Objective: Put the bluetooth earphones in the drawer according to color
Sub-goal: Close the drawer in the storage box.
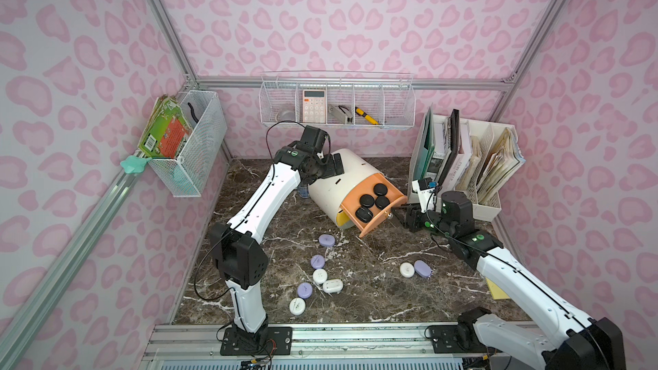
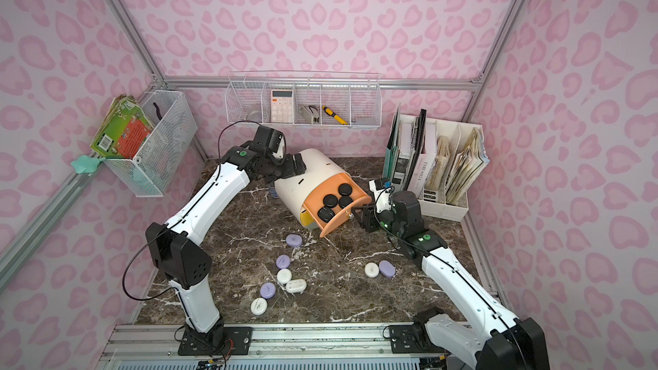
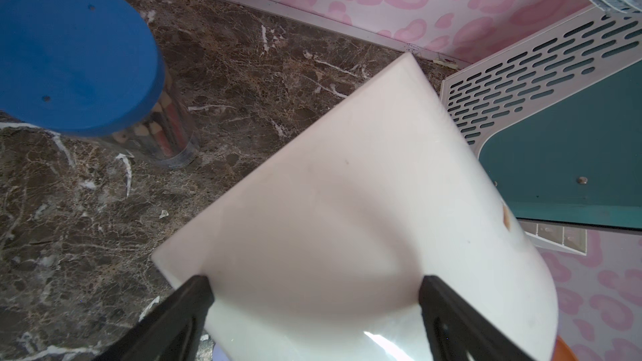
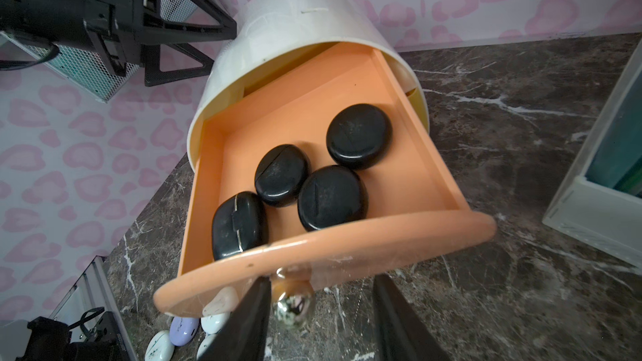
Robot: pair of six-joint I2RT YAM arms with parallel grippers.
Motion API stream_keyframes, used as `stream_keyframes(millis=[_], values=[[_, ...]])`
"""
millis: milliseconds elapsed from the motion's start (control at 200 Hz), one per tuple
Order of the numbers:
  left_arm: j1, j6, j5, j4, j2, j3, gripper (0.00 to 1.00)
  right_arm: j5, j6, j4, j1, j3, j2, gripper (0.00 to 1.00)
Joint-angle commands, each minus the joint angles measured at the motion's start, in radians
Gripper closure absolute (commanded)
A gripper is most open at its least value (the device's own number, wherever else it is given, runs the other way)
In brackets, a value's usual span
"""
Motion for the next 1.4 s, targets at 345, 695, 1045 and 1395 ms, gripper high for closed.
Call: stream_keyframes(millis=[345,695,1045,1395], values=[[-0.012,0.007,0.071,-0.111,0.026,-0.036,0.03,-0.054,0.048,0.146,0.021,0.067,0.135,0.54],[-0.018,0.007,0.071,-0.111,0.016,-0.051,0.03,0.012,0.062,0.218,0.052,0.158,0.284,0.55],[-0.023,0.007,0.076,-0.111,0.010,-0.048,0.03,0.041,0.089,0.301,0.090,0.221,0.419,0.55],[-0.030,0.020,0.101,-0.116,0.056,0.015,0.03,0.075,0.097,0.340,0.143,0.228,0.461,0.54]])
